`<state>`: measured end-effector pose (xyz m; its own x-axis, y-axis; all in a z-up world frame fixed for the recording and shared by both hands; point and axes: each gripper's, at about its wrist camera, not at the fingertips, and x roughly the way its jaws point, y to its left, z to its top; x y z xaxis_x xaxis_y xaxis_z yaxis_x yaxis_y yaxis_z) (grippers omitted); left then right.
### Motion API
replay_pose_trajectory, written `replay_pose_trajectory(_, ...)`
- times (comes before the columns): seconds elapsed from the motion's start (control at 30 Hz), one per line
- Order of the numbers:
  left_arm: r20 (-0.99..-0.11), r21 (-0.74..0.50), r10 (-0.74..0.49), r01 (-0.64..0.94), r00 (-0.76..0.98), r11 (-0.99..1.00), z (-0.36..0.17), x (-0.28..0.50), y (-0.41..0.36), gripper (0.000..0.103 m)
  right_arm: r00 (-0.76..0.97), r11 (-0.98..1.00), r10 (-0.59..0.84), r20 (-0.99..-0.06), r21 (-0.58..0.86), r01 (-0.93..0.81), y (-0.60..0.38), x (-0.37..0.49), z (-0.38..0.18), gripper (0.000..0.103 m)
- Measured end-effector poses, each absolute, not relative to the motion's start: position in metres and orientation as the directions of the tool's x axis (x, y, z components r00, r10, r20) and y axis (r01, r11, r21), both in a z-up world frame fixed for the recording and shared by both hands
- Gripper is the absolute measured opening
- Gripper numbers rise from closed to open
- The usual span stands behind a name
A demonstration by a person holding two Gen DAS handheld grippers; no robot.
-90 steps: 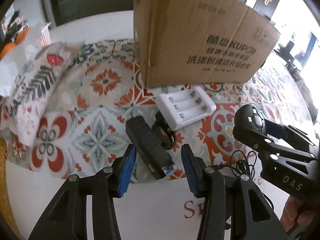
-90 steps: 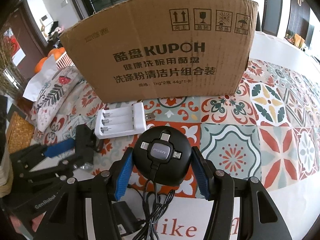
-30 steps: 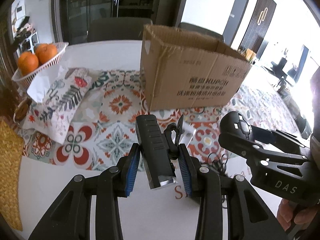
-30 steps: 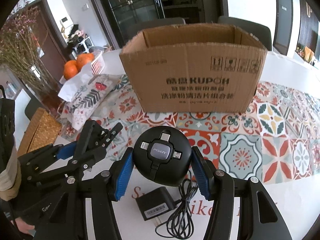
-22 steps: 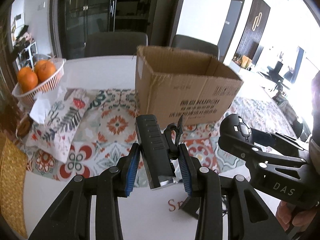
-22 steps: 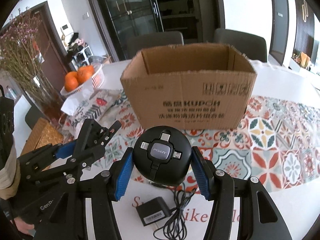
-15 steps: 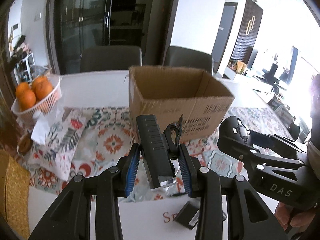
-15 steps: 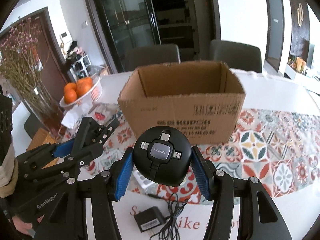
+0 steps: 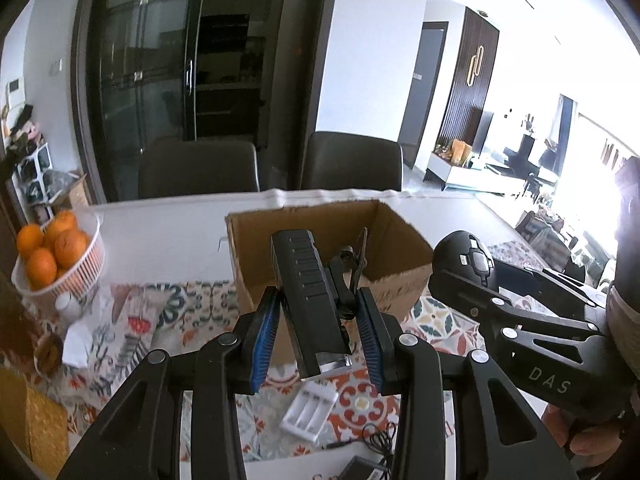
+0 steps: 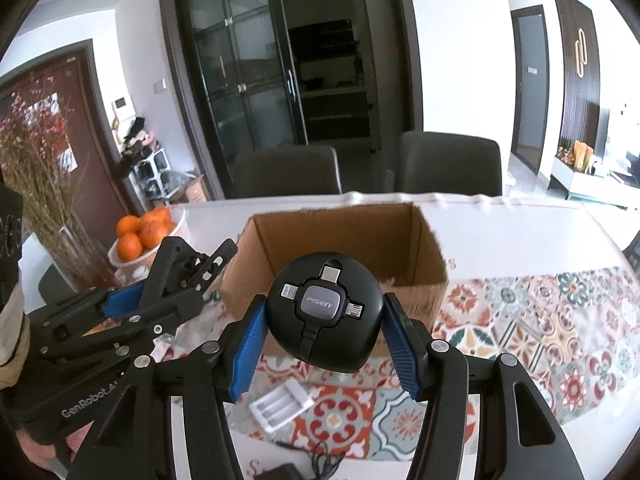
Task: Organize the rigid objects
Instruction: 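Lower and open left tool into the box while right tool releases the hub inside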
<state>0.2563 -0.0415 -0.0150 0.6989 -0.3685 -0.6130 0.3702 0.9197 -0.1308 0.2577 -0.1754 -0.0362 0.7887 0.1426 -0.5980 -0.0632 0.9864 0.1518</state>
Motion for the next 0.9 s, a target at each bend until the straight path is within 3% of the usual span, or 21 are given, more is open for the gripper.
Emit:
replay_pose_trajectory(0.37, -0.602, -0.107, -0.373, 0.392, 0.706, 0.914, 0.005, 0.29, -0.056, 0.038, 0.811, 0.988, 0.127, -0.57, 0.149, -0.051, -0.187, 0.285, -0.018, 0.057)
replay_pose_trajectory(0.9, -0.66, -0.078, -0.344, 0.395, 0.668, 0.916, -0.001, 0.34, -0.072, 0.038, 0.773, 0.992, 0.111, -0.625, 0.114, -0.051, -0.195, 0.335, -0.024, 0.057)
